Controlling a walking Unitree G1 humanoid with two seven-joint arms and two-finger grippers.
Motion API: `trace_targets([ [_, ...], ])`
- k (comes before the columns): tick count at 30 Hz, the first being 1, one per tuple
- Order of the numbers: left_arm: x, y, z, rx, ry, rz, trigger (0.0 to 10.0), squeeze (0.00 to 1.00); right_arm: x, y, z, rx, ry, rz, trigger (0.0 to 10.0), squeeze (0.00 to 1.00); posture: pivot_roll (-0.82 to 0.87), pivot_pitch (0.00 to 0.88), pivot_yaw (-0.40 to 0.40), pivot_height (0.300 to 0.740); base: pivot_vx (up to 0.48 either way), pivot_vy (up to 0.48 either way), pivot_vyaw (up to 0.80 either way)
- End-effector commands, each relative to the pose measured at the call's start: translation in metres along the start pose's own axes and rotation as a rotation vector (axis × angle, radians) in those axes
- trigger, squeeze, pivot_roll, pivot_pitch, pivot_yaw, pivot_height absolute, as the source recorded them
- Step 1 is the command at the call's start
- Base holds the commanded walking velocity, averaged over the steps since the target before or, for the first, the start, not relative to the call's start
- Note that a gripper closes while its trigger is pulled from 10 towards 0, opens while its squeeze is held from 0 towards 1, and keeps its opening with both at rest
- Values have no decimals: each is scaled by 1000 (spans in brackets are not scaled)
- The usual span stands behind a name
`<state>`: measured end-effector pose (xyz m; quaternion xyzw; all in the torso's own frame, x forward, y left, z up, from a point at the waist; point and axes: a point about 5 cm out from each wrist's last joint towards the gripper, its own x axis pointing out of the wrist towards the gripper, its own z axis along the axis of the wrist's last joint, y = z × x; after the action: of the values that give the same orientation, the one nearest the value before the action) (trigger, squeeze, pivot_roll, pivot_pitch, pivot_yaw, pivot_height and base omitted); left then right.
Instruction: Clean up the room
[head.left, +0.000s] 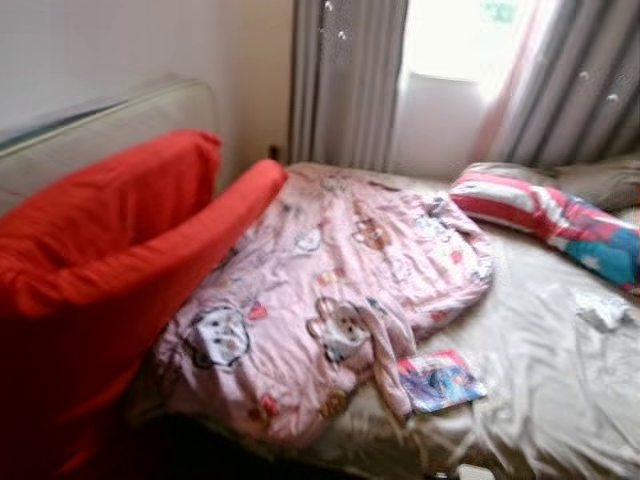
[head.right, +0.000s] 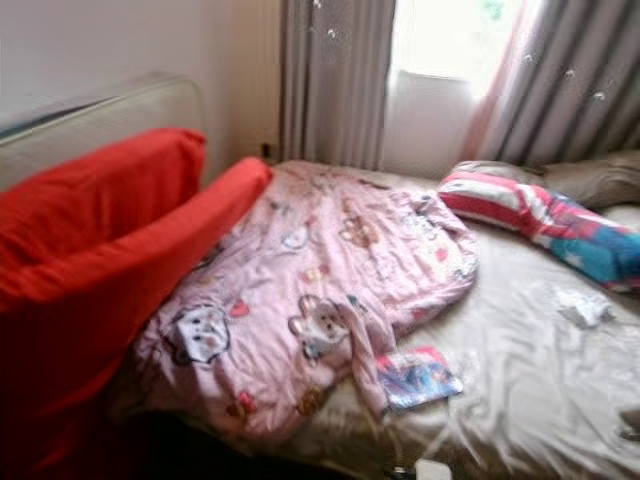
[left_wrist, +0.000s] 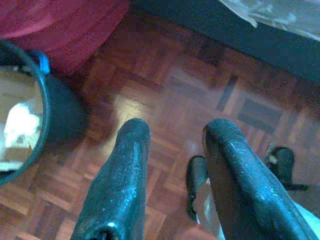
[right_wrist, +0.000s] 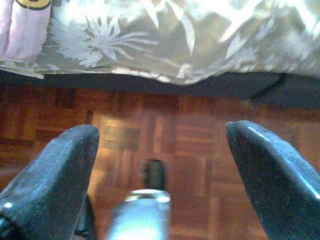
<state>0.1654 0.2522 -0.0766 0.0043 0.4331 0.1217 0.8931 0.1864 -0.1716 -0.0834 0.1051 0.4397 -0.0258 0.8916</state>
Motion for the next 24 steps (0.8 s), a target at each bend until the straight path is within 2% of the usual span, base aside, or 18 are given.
trace_targets([
  [1, 0, 0, -2, 11, 11, -6, 10000, 0, -1, -5, 1, -7, 2, -16, 10000, 0, 89, 0, -16, 740, 0, -277, -756],
  [6, 0, 0, -2, 15, 12, -8, 10000, 0, -1, -6, 0, -6, 3, -18, 10000, 0, 88, 0, -15, 740, 0, -262, -756],
  [10, 0, 1, -1, 12, 10, -2, 10000, 0, -1, -5, 1, -5, -3, -17, 10000, 0, 91, 0, -14, 740, 0, 0, -658],
  [12, 0, 1, 0, 7, 7, -1, 10000, 0, 0, -5, 3, -55, -2, -18, 10000, 0, 87, 0, -9, 740, 0, 0, 0],
  [19, 0, 2, 1, 2, 5, 2, 10000, 0, 0, -5, 6, -36, -31, -33, 10000, 0, 69, 0, -4, 740, 0, 0, 0],
  [24, 1, 1, 3, -6, 1, 2, 10000, 0, -1, -6, 14, -48, -114, -65, 10000, 0, 67, 0, -9, 740, 0, 0, 0],
])
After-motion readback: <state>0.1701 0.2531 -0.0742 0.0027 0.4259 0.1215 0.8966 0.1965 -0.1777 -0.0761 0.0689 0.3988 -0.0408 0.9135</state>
